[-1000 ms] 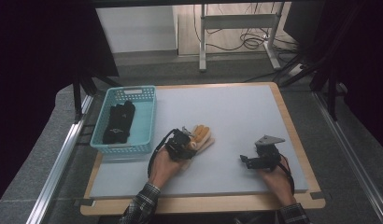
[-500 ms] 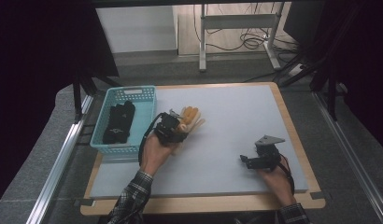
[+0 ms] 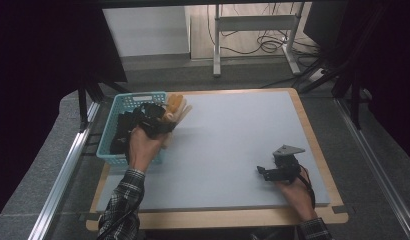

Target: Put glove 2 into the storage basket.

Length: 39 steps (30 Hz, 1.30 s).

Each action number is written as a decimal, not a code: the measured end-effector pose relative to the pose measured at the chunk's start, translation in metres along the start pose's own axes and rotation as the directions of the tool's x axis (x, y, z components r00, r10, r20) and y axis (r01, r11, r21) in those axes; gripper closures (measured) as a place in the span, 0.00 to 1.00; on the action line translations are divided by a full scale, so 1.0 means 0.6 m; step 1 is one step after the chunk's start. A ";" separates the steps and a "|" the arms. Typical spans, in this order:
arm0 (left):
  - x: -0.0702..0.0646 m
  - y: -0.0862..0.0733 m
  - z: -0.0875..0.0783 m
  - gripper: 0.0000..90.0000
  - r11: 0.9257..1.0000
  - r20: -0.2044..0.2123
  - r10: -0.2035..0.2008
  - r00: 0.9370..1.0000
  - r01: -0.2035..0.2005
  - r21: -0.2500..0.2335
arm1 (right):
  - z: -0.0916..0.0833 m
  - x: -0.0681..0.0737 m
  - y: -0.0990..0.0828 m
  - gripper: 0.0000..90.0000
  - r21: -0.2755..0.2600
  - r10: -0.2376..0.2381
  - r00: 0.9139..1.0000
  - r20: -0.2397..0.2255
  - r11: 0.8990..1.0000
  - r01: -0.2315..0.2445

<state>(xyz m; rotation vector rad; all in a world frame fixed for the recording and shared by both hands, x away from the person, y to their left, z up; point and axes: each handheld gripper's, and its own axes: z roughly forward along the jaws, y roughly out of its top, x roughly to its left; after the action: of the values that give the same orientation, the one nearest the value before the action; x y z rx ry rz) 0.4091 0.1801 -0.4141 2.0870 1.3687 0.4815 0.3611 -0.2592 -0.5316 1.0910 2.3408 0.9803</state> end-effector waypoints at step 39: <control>0.140 -0.023 0.167 0.46 0.928 -0.129 -0.221 0.967 0.249 0.278 | 0.000 -0.001 0.000 0.16 -0.002 0.001 1.000 -0.003 1.000 -0.001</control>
<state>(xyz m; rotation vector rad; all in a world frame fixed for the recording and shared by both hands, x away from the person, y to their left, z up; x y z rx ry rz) 0.4927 0.2334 -0.5011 2.1085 1.8147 0.2945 0.3613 -0.2594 -0.5317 1.0910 2.3409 0.9849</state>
